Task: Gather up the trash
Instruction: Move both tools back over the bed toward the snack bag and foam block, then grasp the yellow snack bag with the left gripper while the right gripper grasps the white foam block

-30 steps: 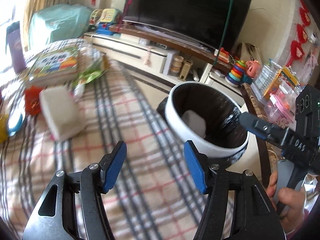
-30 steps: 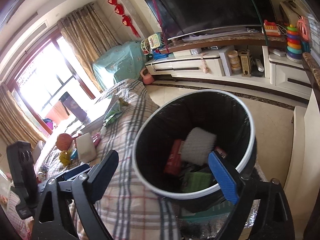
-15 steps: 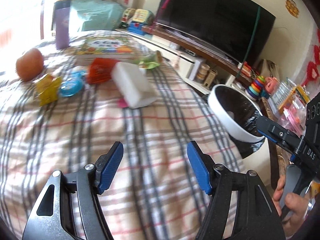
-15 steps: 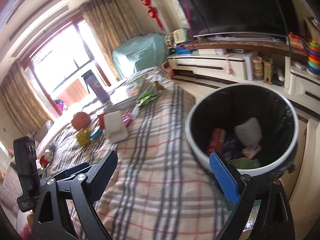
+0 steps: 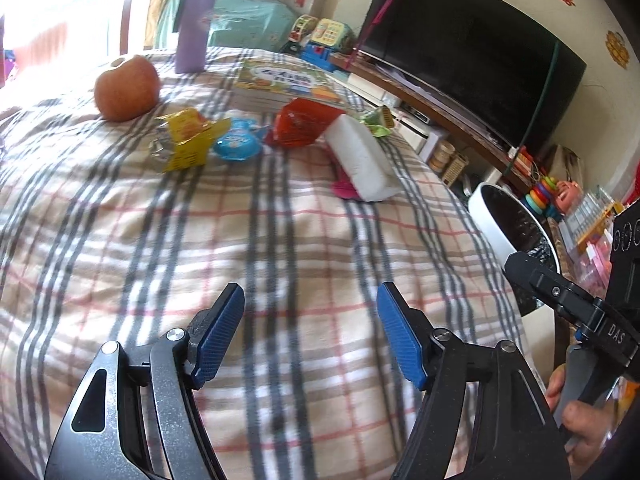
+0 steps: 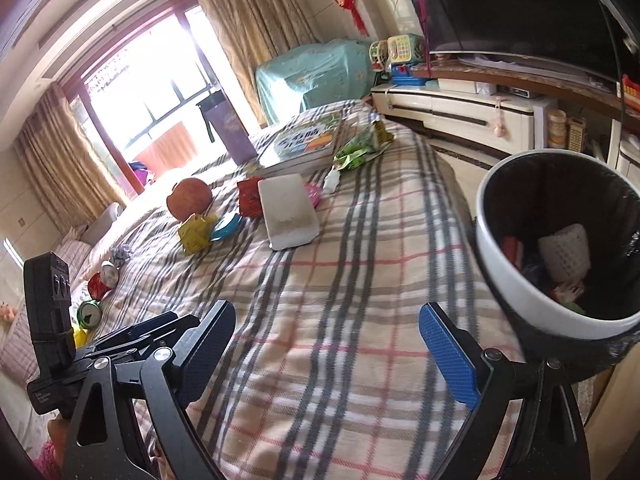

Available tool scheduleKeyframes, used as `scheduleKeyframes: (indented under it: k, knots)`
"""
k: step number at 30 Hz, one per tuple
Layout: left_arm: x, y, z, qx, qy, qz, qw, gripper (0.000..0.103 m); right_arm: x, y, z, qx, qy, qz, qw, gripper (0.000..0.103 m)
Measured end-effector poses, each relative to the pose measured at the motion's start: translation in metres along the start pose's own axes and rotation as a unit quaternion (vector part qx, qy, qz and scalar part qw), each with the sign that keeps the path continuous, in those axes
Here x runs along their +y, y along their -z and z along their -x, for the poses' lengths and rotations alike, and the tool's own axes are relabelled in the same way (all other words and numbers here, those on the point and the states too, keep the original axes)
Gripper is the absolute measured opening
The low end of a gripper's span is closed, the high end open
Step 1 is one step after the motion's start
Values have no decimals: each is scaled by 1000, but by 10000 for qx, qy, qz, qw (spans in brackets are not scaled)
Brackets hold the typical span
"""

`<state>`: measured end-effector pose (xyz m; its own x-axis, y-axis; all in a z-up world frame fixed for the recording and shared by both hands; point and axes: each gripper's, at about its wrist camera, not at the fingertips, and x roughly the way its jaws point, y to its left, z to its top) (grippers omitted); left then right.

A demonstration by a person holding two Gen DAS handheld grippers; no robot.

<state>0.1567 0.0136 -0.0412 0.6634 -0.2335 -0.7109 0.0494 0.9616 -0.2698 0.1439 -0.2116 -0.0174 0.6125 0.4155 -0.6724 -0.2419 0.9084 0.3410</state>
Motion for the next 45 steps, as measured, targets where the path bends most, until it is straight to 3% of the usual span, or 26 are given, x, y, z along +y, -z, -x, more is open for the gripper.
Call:
scheduleKeyframes:
  k: [19, 34, 41, 42, 44, 45]
  knots:
    - [37, -11, -5, -4, -293, 245, 9993, 72, 21, -14, -50, 268, -156, 311, 9990, 94]
    - [64, -74, -28, -395, -691, 67, 9968, 73, 30, -47, -99, 410, -161, 592, 9973, 94]
    - [77, -90, -54, -360, -655, 197, 9970, 72, 29, -55, -117, 524, -140, 514, 9972, 93]
    - [79, -90, -57, -351, -602, 226, 9973, 69, 28, -57, -118, 523, -138, 509, 9972, 93]
    - [80, -90, -60, -315, -454, 249, 9982, 50, 28, -57, -119, 496, -114, 521, 9973, 87]
    - [81, -90, -63, -268, -394, 245, 9986, 35, 27, -57, -119, 487, -77, 514, 9975, 76]
